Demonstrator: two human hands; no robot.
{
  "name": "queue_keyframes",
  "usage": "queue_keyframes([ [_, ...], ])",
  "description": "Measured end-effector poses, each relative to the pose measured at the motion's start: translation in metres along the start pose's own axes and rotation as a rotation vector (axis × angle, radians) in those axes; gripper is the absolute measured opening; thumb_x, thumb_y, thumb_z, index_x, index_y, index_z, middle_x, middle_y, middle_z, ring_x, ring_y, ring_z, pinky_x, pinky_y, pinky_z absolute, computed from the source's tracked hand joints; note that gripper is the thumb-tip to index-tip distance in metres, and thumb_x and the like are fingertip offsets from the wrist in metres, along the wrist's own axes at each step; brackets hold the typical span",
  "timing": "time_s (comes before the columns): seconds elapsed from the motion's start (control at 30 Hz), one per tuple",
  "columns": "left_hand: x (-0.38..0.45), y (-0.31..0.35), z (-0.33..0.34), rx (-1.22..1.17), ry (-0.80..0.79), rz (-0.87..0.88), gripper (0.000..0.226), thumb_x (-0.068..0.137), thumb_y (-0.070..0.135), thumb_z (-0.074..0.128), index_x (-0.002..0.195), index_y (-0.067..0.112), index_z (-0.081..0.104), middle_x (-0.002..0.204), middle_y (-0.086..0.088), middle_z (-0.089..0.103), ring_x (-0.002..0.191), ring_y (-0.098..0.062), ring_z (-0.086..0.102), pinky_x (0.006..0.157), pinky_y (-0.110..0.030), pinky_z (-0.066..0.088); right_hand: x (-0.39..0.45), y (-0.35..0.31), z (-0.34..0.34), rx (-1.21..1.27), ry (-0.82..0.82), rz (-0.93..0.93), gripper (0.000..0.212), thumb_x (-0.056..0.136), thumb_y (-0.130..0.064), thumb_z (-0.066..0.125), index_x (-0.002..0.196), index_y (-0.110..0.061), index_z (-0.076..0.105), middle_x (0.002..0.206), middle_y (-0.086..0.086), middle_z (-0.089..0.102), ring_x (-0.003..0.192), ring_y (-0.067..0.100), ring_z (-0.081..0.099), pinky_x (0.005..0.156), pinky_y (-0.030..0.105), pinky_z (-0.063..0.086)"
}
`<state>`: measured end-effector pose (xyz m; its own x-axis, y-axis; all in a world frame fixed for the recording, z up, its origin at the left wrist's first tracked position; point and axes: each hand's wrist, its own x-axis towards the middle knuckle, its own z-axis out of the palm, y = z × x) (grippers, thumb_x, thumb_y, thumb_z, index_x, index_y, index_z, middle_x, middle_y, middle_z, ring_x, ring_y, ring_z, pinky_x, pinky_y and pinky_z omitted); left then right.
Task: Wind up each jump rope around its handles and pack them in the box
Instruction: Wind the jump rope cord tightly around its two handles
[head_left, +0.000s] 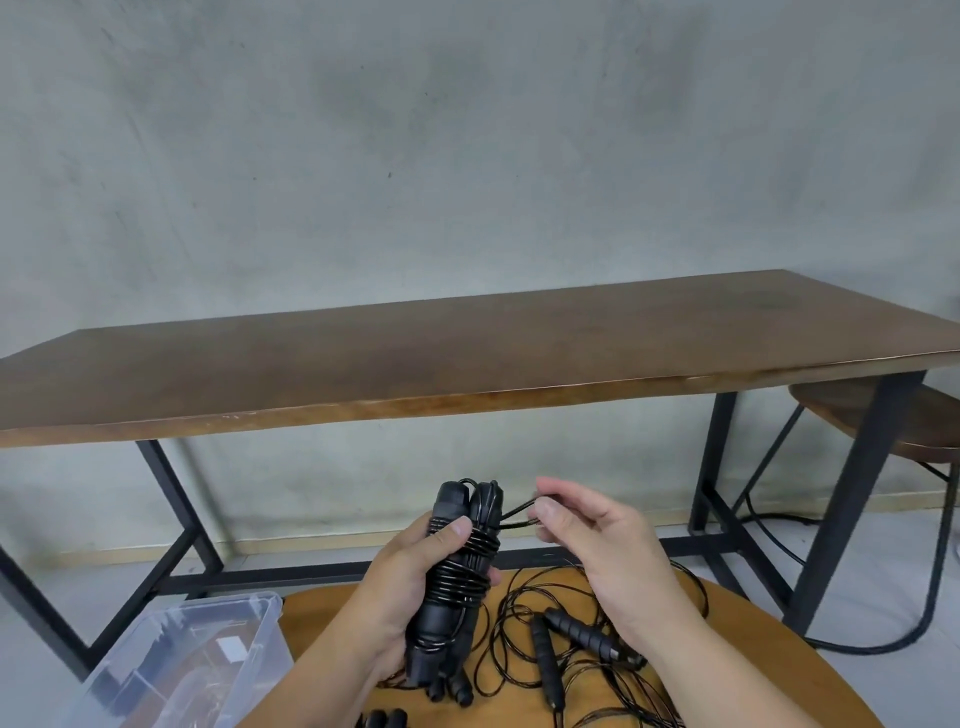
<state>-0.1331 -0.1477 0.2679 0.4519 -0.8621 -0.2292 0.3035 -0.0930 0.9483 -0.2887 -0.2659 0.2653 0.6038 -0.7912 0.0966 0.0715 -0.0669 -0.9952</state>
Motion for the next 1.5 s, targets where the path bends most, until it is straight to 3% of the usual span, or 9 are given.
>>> queue_keyframes([
  [0.2,0.0,-0.002,0.012,0.105,-0.041,0.061,0.036,0.085,0.025,0.065,0.116,0.007,0.061,0.092,-0.025,0.071,0.074,-0.028,0.069,0.059,-0.031,0.053,0.018,-0.001,0.002,0.189,0.193,0.038,0.03,0.08,-0.024,0.077,0.105,-0.012,0.065,0.067,0.002,0.068,0.056,0.011,0.058,0.054,0.021,0.051],
  [0.4,0.003,-0.002,0.026,0.132,-0.063,0.109,0.029,0.092,0.02,0.063,0.118,0.008,0.06,0.09,-0.017,0.073,0.076,-0.026,0.07,0.059,-0.029,0.054,0.032,0.002,0.006,0.275,0.214,0.066,0.018,0.087,-0.019,0.073,0.104,-0.013,0.072,0.071,-0.002,0.066,0.061,0.007,0.057,0.068,0.022,0.053],
  [0.53,0.004,-0.002,0.027,0.081,-0.023,0.111,0.027,0.094,0.019,0.062,0.118,0.007,0.059,0.086,-0.016,0.073,0.07,-0.022,0.069,0.057,-0.027,0.053,0.03,-0.001,0.009,0.178,0.117,0.02,0.023,0.095,-0.017,0.063,0.117,-0.02,0.069,0.101,-0.001,0.073,0.083,0.008,0.065,0.082,0.026,0.054],
  [0.7,0.006,-0.008,0.024,0.016,-0.003,0.114,0.025,0.093,0.02,0.064,0.116,0.009,0.061,0.091,-0.016,0.073,0.075,-0.027,0.069,0.06,-0.029,0.054,0.021,0.002,0.012,-0.186,0.038,-0.132,0.029,0.097,-0.027,0.059,0.123,-0.041,0.058,0.116,-0.021,0.063,0.107,-0.002,0.058,0.086,0.017,0.045],
  [0.9,0.005,-0.022,0.011,-0.003,0.027,0.082,0.029,0.092,0.024,0.067,0.117,0.01,0.062,0.09,-0.016,0.074,0.075,-0.026,0.07,0.058,-0.027,0.053,0.02,0.018,0.022,-0.539,0.037,-0.255,0.044,0.095,-0.039,0.058,0.136,-0.026,0.057,0.114,-0.02,0.061,0.103,-0.005,0.056,0.079,0.004,0.041],
  [0.97,0.002,-0.032,0.008,-0.012,0.033,0.055,0.028,0.092,0.023,0.066,0.117,0.011,0.063,0.084,-0.012,0.073,0.072,-0.025,0.07,0.057,-0.026,0.052,0.016,0.026,0.024,-0.521,0.077,-0.225,0.043,0.094,-0.04,0.06,0.133,-0.022,0.061,0.116,-0.018,0.065,0.104,-0.007,0.058,0.084,0.006,0.042],
  [1.07,0.0,-0.047,0.003,-0.018,0.061,0.027,0.025,0.093,0.023,0.066,0.115,0.012,0.064,0.087,-0.013,0.072,0.071,-0.025,0.069,0.057,-0.026,0.052,0.008,0.041,0.021,-0.472,0.099,-0.159,0.029,0.091,-0.035,0.067,0.117,-0.023,0.071,0.094,-0.031,0.065,0.085,-0.018,0.061,0.07,0.003,0.045],
  [1.23,-0.009,-0.075,-0.005,-0.003,0.057,-0.02,0.025,0.094,0.022,0.064,0.115,0.009,0.063,0.082,-0.013,0.071,0.071,-0.024,0.068,0.055,-0.025,0.051,-0.013,0.07,0.022,-0.677,0.035,-0.209,0.012,0.089,-0.023,0.072,0.098,-0.024,0.08,0.064,-0.025,0.062,0.064,0.002,0.063,0.066,0.02,0.051],
  [1.5,-0.02,-0.105,-0.022,-0.005,0.028,-0.048,0.029,0.094,0.024,0.063,0.118,0.009,0.061,0.088,-0.017,0.072,0.078,-0.028,0.069,0.062,-0.031,0.053,-0.022,0.083,0.02,-0.828,-0.144,-0.062,0.019,0.089,-0.03,0.07,0.079,-0.016,0.077,0.06,0.001,0.066,0.055,0.013,0.061,0.064,0.038,0.055],
])
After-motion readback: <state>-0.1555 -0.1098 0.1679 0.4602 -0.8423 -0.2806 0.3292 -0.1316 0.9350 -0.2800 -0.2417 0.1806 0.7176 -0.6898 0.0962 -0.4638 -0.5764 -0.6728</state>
